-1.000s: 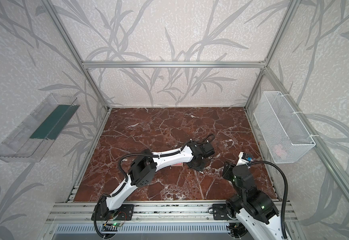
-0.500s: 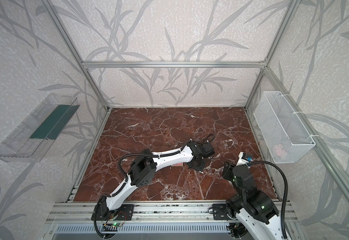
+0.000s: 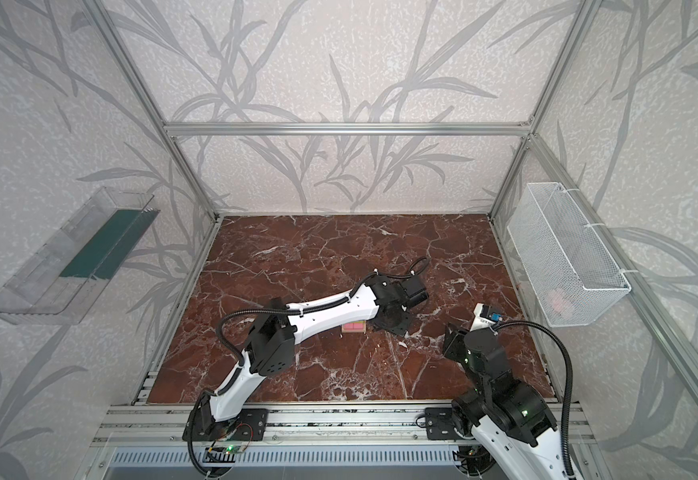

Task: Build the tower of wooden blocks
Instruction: 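Lift the blue cylinder and carry it over the stack with the left gripper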

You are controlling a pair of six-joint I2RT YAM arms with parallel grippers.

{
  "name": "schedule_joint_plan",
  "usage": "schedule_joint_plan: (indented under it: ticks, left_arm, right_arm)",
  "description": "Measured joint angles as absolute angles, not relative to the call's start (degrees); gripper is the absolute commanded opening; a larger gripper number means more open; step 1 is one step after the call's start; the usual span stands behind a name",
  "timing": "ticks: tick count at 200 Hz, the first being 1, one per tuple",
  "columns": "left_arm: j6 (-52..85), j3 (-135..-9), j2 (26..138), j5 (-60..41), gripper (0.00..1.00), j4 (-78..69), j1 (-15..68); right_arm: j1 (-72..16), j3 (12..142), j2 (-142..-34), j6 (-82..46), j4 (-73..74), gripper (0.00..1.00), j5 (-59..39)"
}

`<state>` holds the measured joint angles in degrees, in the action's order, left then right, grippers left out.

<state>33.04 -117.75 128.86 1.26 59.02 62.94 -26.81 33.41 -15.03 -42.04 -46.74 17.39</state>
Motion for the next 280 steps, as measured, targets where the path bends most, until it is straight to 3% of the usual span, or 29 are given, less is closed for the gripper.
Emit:
schedule_joint_plan:
  ticks: [99,169,280]
  left_arm:
    - [29.93,-119.42,115.74,6.96,0.21,66.85,62.83]
    - [29.98,-109.16,108.86,9.41,0.22,69.38,61.58]
    - [29.93,-98.94,104.25,4.93,0.23,64.71,53.89]
  right_arm:
    - [-26.81,33.12,-21.04,-42.70,-43.18,0.39,8.19]
    - [-26.83,30.15,-23.16,-43.75,-38.70,0.39,3.46]
    - [-26.83,28.18,-29.65,-44.29,-33.26,0.48,-0.08]
